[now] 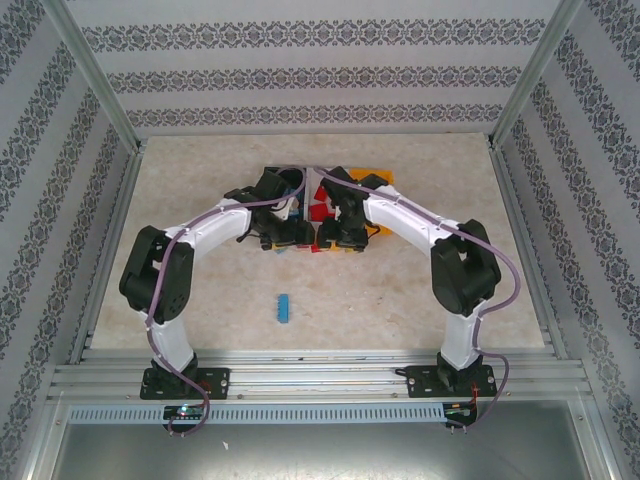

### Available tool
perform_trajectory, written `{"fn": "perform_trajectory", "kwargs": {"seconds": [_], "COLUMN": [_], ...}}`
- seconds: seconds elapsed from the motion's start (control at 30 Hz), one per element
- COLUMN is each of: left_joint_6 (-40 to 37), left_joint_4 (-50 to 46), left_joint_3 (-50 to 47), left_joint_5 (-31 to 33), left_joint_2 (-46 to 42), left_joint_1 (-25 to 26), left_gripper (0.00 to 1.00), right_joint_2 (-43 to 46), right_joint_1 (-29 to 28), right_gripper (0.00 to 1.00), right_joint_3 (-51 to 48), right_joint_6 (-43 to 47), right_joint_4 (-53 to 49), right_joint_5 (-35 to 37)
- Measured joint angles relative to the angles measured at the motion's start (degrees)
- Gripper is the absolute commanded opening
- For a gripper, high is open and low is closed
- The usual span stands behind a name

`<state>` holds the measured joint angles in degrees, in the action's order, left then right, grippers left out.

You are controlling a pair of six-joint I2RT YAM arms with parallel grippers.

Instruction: Sort the legos into containers by color

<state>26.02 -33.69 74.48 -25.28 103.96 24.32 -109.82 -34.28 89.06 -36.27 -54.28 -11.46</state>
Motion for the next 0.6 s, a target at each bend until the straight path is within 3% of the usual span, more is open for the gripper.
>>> {"fn": "perform_trajectory", "kwargs": {"seconds": [0.23,0.6], "left_joint_6": [0.83,1.22], "left_joint_4": [0.13,0.24], "left_joint_3": [-5.81,-9.70], "left_joint_5": [0.04,0.02], "left_joint_2": [-6.75,-10.23], "left_joint_1": [-4.76,-6.58], "left_gripper": [0.83,0.83], "right_joint_2": [-7.19,-11.85], "right_joint_1": [0.00,0.00], "right_gripper": [0.68,0.66], "right_joint_3": [8.15,12.52], "right_joint_6": [1.73,2.67], "right_joint_4": [-0.98,-4.28], "right_joint_5": [0.11,2.86]}}
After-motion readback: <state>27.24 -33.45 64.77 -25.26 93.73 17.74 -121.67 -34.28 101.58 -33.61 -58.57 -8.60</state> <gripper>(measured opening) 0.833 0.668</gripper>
